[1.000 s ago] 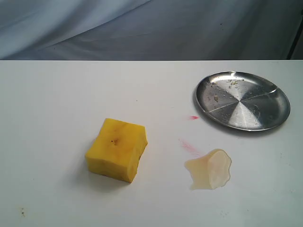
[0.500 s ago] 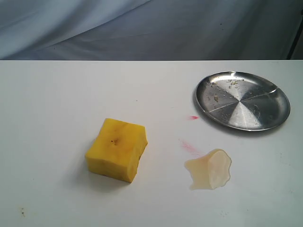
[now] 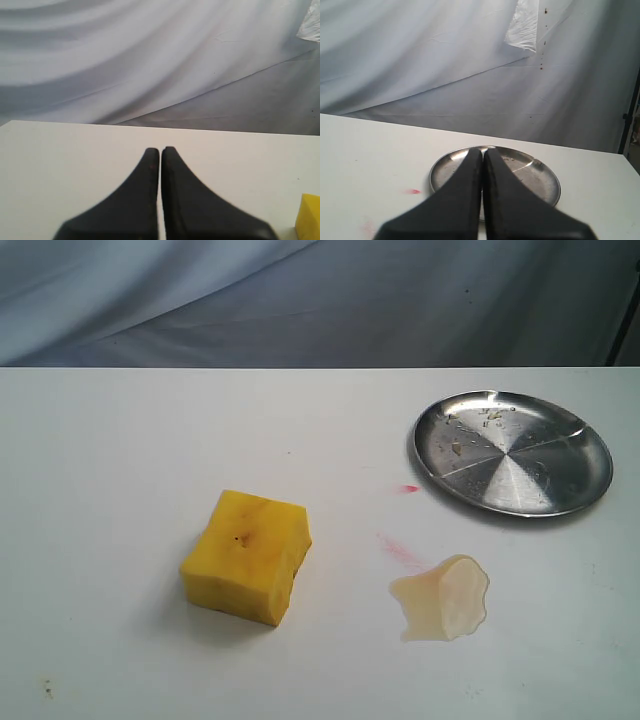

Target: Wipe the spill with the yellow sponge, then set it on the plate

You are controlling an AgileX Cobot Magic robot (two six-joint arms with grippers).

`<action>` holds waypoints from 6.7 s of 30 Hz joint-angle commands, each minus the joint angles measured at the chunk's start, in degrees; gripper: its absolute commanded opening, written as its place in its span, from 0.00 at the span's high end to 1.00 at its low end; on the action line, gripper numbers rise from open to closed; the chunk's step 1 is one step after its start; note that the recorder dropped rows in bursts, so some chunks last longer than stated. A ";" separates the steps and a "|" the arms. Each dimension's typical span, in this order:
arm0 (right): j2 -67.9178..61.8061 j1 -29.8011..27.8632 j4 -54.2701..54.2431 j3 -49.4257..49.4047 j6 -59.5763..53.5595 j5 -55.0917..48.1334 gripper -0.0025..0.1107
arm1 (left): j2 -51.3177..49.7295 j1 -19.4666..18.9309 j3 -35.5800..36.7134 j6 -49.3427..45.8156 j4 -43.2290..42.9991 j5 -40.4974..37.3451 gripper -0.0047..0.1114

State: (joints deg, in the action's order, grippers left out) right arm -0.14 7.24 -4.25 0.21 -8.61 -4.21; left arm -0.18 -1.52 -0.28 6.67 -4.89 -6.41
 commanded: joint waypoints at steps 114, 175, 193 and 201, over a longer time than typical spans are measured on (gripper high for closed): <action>-95.09 32.72 -23.12 52.85 0.69 -2.80 0.34 | 0.18 0.36 0.28 0.09 -0.10 0.11 0.93; -105.26 38.54 7.31 56.21 40.17 -4.14 0.98 | 0.18 0.36 0.28 0.20 -0.10 0.11 0.93; -88.10 22.76 5.95 29.70 35.67 -4.89 0.98 | 0.18 0.36 0.28 0.20 -0.10 0.11 0.93; -88.10 16.99 5.95 28.57 35.77 -3.32 0.98 | 0.18 0.36 0.28 0.20 -0.10 0.11 0.93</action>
State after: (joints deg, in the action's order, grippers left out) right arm -88.17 25.92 1.55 29.61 27.58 -6.29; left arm -0.18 -1.52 -0.28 6.67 -4.89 -6.41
